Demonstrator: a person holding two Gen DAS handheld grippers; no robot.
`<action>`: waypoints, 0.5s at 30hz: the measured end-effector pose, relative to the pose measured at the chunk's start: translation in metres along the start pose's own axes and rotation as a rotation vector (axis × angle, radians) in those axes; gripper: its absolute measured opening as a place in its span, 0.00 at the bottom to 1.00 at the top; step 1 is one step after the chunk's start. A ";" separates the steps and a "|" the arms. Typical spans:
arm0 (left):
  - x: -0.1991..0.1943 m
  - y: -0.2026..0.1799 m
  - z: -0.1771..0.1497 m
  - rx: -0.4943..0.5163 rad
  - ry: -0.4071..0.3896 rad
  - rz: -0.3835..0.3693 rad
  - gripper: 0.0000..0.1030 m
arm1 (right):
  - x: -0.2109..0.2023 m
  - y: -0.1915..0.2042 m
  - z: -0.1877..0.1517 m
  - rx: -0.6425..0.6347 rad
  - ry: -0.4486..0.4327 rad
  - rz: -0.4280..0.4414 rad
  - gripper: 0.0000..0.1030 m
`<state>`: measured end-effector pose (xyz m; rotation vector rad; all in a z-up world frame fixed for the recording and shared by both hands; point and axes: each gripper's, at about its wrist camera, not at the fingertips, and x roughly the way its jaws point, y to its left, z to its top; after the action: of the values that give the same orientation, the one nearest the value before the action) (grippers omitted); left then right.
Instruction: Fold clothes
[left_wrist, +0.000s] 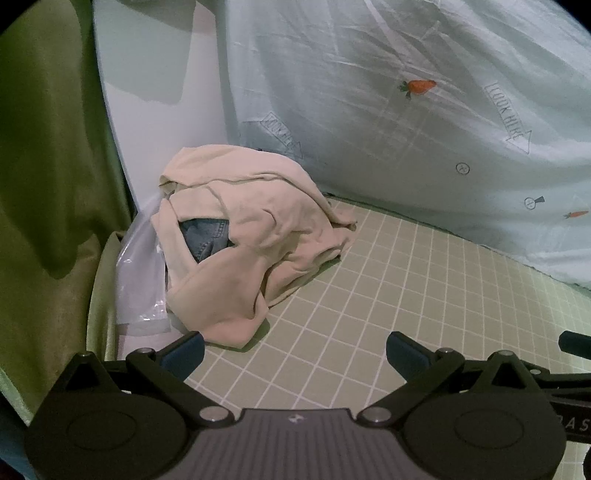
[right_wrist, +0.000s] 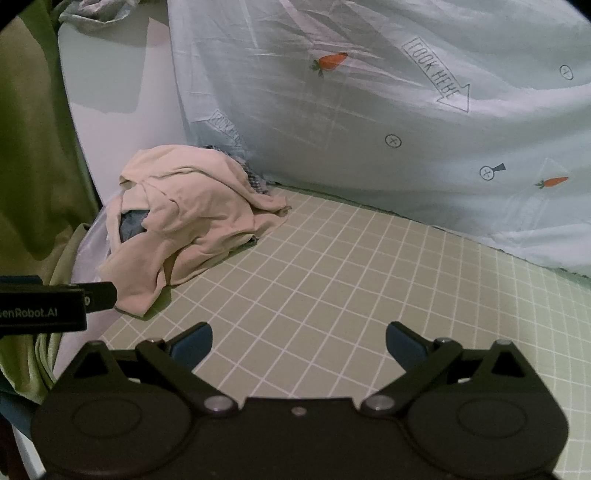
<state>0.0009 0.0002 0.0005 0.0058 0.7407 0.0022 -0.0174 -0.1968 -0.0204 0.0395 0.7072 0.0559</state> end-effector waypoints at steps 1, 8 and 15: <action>0.000 0.000 0.000 0.001 0.000 0.001 1.00 | 0.000 0.000 0.000 0.000 0.000 0.000 0.98; 0.003 0.001 0.004 0.004 -0.001 0.000 1.00 | 0.003 -0.002 0.001 0.002 0.000 0.001 0.98; 0.007 0.000 0.002 0.001 0.005 0.007 1.00 | 0.005 -0.003 0.001 0.004 0.002 0.002 0.98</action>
<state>0.0074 -0.0003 -0.0025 0.0093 0.7454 0.0084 -0.0127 -0.1998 -0.0232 0.0438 0.7089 0.0560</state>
